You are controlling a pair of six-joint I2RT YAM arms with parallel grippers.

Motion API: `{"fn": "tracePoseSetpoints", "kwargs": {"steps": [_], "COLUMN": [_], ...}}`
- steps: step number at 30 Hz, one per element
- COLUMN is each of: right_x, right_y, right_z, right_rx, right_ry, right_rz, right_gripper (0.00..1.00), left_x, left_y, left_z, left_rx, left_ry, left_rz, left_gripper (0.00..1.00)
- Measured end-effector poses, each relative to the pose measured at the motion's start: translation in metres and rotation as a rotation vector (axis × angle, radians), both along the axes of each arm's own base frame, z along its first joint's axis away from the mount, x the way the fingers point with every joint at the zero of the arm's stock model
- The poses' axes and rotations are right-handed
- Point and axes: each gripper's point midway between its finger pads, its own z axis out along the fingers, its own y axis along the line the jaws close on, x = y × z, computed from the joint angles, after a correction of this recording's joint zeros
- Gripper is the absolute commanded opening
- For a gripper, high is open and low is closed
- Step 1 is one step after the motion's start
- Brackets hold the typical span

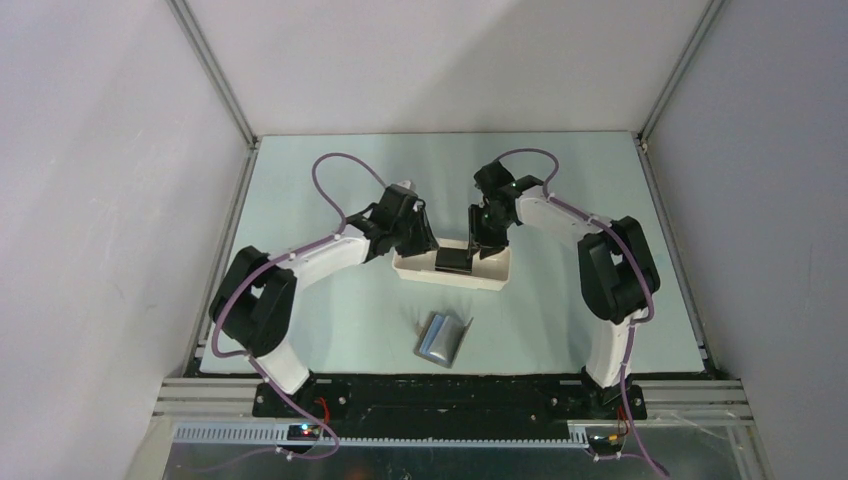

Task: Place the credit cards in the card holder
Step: Pick up the credit card from the storage box.

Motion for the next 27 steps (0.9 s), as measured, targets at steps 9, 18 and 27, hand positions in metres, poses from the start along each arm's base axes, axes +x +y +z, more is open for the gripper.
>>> {"fn": "tracePoseSetpoints", "kwargs": {"steps": [9,18,27], "right_x": [0.003,0.004,0.004], "right_y": [0.001,0.003,0.007], "right_z": [-0.007,-0.010,-0.012], "right_rx": [0.000,0.007,0.028], "right_ry": [0.011,0.016,0.024], "right_rz": [-0.015,-0.023,-0.017], "right_gripper": [0.30,0.22,0.19], "left_x": [-0.002,0.004,0.001], "left_y": [-0.002,-0.009,-0.013], "left_z": [-0.024,-0.031,-0.038], "left_rx": [0.034,0.042,0.041], "left_ry": [0.050,0.061,0.082], "left_rz": [-0.016,-0.031,-0.047], "left_gripper": [0.37,0.27,0.18]}}
